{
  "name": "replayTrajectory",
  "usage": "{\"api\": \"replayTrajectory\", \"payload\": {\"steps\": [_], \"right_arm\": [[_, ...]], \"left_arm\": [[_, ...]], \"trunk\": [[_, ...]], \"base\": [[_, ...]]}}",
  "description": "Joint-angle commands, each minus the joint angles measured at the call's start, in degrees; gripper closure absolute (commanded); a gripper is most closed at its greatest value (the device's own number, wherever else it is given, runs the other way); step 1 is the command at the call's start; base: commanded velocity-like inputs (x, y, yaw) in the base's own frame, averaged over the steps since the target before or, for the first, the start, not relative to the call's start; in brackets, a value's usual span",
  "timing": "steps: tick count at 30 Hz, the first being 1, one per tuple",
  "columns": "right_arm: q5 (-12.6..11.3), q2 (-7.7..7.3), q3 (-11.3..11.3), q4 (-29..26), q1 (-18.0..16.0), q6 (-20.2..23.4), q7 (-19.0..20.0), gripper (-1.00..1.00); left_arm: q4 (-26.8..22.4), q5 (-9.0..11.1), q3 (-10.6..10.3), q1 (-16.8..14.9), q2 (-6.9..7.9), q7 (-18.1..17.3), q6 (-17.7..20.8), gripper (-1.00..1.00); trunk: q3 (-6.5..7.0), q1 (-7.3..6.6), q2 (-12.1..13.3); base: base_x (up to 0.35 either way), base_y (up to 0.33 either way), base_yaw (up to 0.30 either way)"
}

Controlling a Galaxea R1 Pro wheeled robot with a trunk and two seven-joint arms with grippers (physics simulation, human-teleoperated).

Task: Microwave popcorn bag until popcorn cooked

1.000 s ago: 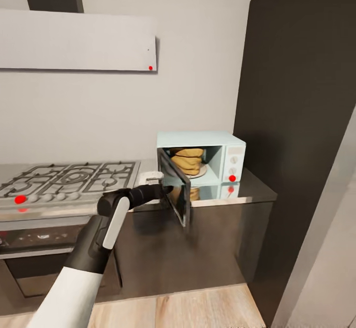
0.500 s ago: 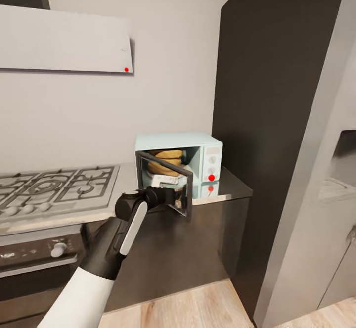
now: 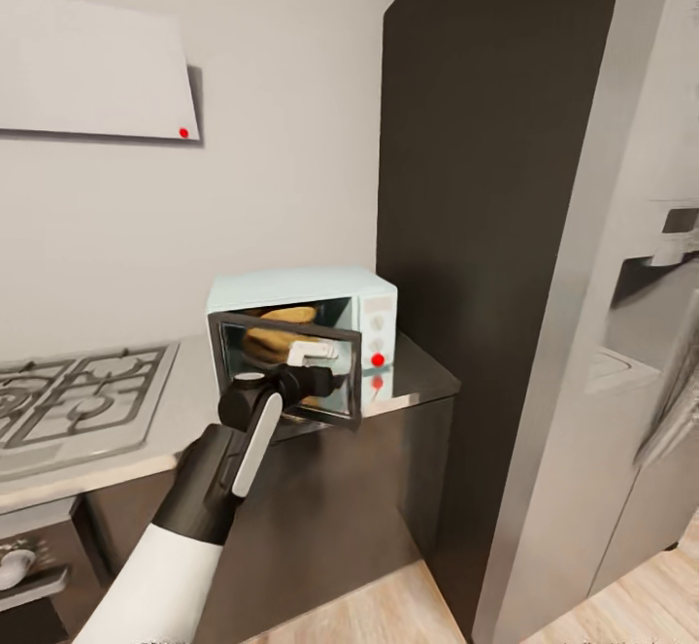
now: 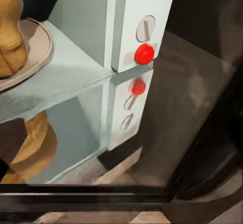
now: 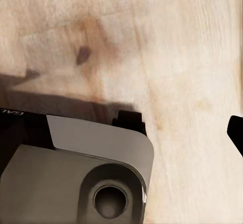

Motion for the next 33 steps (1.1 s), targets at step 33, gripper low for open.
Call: {"api": "replayTrajectory", "payload": {"steps": [33], "right_arm": [[0.5, -0.30, -0.5, 0.2, -0.1, -0.3, 0.2, -1.00]], "left_arm": [[-0.2, 3.5, -2.8, 0.0, 0.53, 16.8, 0.7, -1.00]], "trunk": [[0.08, 0.02, 0.0]], "base": [[0.169, 0.000, -0.110]]}}
